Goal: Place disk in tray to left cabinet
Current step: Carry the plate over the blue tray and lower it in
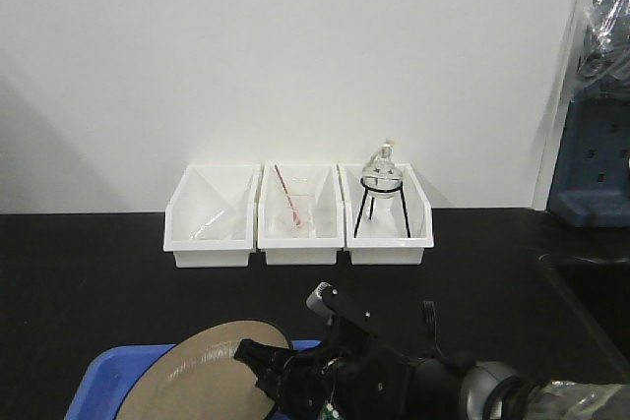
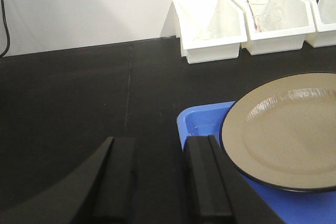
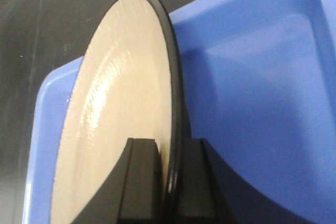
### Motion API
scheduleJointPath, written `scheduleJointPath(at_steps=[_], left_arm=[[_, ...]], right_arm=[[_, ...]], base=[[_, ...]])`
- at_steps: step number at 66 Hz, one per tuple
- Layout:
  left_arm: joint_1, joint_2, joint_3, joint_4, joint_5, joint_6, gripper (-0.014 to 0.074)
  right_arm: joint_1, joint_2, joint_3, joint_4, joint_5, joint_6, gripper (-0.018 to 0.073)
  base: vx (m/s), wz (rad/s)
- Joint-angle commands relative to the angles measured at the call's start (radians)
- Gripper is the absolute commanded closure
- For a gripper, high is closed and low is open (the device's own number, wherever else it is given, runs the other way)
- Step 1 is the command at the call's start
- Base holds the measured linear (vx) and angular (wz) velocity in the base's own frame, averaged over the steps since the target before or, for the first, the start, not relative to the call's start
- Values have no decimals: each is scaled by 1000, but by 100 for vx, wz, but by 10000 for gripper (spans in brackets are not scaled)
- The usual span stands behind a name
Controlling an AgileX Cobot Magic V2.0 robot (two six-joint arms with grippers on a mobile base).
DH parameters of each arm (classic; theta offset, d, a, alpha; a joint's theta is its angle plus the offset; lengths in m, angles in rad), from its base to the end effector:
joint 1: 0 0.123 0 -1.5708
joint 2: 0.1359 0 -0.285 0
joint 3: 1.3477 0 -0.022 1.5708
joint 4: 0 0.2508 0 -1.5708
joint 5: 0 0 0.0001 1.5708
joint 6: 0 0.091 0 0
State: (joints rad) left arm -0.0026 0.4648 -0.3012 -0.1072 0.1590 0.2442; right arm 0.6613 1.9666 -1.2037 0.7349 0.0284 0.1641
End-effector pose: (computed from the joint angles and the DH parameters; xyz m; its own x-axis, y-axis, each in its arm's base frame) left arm 0.1051 -0.0018 0.2656 -0.2275 0.1385 -0.9639 0.0509 0.9902 0.1302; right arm 0.3333 0.2616 0.1705 -0.8048 0.3651 -0.4679 0.0069 0.7941 0.6078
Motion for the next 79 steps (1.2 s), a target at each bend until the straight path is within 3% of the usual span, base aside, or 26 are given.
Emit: scheduleJointPath(at_steps=[1,11,17,28,38,53,69,79], left_arm=[[-4,8,-35,-1,-79,-2,230],[-4,8,-35,-1,-79,-2,230],[-4,8,-35,-1,-79,-2,230],[-4,8,-35,-1,-79,-2,230],[-4,8,-35,-1,-79,-2,230],[-4,8,-35,-1,-80,-2,230],[-4,21,-38,-18,-84,-3,228],[-4,135,-127,-46,24,-3,176]], right_arm=[[0,-22,-21,-33,37,-25,534],[0,-12,-21,-61,89,-100,458],[-2,-16,-21,-62,104,-146,368],[-27,-26,-21,-70,167,-172,178],[-81,-51,-21,-73,232,-174,80],[-167,-126,-21,-78,244,-212,71],[-197,-226,-21,-74,205,-413,90],[-208,-239,-21,-106,295,-460,102]], base=[[0,0],[0,0],[0,0],[0,0],[0,0],[0,0],[0,0],[0,0]])
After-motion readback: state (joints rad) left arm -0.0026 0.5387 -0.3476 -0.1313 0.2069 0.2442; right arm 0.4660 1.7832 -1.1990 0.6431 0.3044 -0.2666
